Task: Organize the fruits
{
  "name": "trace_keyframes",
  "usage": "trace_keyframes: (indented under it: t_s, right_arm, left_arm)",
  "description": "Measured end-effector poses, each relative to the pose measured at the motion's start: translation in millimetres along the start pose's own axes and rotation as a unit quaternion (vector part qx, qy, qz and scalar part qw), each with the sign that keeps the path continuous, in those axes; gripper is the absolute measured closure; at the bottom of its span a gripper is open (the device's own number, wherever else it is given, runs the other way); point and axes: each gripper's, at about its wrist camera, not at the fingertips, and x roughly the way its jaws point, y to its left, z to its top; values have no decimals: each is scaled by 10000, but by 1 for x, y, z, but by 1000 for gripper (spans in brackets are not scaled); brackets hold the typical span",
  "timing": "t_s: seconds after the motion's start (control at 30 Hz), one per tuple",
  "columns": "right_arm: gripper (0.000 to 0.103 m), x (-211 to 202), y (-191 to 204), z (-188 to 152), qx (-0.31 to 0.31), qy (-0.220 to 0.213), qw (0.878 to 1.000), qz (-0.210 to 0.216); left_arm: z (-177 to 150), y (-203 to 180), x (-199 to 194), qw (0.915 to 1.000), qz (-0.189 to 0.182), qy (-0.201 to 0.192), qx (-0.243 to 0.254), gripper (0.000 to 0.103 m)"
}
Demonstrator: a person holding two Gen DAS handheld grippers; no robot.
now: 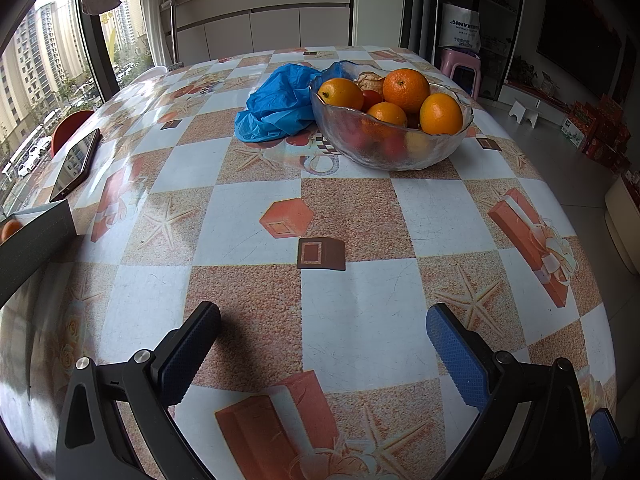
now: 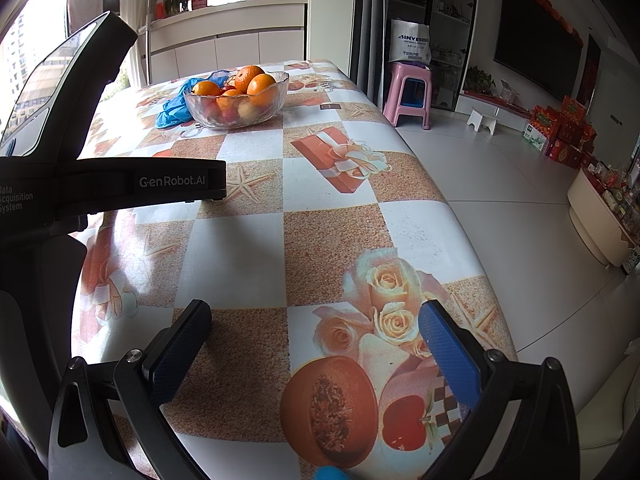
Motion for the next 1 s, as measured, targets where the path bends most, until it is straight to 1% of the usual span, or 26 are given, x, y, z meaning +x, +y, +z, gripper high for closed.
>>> trace_keyframes:
  t_s: [0.67, 0.73, 0.87, 1.0]
  right_arm:
    - [0, 0, 1, 1, 2, 11, 10000, -40]
    - [0, 0, 2, 2, 68, 68, 9999, -106]
    - [0, 2, 10, 8, 310, 331, 9983, -366]
    - [0, 6, 25, 13, 293, 366, 9985, -298]
  left_arm:
    - [-1, -1, -1, 10000, 0, 0, 0, 0]
    - [-1, -1, -1, 10000, 0, 0, 0, 0]
    - [-1, -1, -1, 10000, 0, 0, 0, 0]
    - [0, 0, 0, 10000, 0, -1, 0, 0]
